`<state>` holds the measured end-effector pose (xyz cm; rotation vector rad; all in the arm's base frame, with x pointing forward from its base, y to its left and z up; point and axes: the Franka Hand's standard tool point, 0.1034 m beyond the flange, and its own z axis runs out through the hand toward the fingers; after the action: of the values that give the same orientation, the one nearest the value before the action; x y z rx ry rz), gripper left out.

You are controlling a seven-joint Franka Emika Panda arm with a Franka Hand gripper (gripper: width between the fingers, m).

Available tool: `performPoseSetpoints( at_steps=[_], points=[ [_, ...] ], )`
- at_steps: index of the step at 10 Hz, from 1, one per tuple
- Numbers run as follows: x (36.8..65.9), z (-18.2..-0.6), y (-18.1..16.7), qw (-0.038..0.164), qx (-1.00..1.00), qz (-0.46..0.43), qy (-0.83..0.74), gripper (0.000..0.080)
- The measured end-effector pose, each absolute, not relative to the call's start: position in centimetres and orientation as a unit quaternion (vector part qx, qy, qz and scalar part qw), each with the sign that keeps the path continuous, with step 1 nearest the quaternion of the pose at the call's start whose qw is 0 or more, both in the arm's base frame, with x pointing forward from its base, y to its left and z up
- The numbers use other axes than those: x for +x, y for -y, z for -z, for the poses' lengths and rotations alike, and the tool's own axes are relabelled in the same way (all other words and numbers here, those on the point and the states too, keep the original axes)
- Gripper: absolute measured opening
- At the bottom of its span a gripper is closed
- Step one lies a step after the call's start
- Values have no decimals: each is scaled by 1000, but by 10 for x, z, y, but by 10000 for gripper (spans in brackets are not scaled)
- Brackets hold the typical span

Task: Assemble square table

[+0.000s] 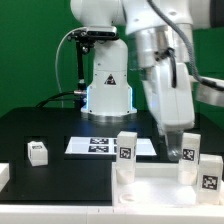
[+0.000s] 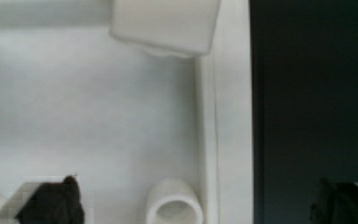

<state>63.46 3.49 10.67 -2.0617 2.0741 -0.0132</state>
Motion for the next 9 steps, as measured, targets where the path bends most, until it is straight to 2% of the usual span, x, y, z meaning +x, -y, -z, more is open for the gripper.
performPoseSetpoints(
  at_steps=[2,7,9],
  points=[
    [623,-114,-12,102,-771,10,-629,649],
    [622,-113,-8,96,-824,18,-558,649],
    [615,-112,8,89,-891,30,-443,649]
  ],
)
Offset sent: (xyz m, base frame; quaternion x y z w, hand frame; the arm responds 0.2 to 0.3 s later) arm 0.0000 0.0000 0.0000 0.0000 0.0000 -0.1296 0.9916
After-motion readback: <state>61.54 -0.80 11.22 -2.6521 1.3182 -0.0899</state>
